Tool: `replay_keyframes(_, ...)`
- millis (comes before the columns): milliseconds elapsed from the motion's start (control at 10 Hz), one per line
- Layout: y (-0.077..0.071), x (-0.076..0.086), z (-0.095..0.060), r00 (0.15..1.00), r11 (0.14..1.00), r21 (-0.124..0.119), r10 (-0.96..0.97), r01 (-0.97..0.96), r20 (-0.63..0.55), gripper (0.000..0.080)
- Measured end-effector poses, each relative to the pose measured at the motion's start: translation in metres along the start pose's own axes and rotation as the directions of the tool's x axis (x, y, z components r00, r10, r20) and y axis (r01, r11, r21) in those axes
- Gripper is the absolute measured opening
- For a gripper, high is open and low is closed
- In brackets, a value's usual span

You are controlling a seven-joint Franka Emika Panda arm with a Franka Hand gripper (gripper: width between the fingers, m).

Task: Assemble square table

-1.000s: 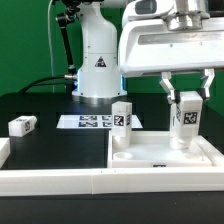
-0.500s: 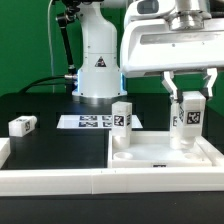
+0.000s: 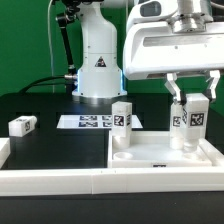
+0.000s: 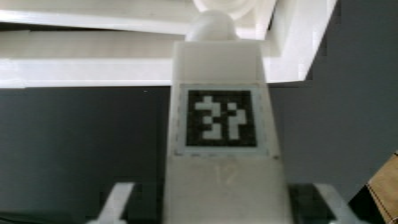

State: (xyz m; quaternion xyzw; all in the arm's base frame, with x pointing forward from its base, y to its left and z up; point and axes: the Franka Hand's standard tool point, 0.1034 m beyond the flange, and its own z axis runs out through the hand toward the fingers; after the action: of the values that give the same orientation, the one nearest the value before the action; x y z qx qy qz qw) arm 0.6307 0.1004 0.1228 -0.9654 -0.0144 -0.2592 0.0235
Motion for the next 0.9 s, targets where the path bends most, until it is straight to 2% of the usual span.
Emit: replay_keyframes(900,-0.004,-0.017,0.008,1.0,1.0,-0.002,-0.015,0.015,0.002,0.0291)
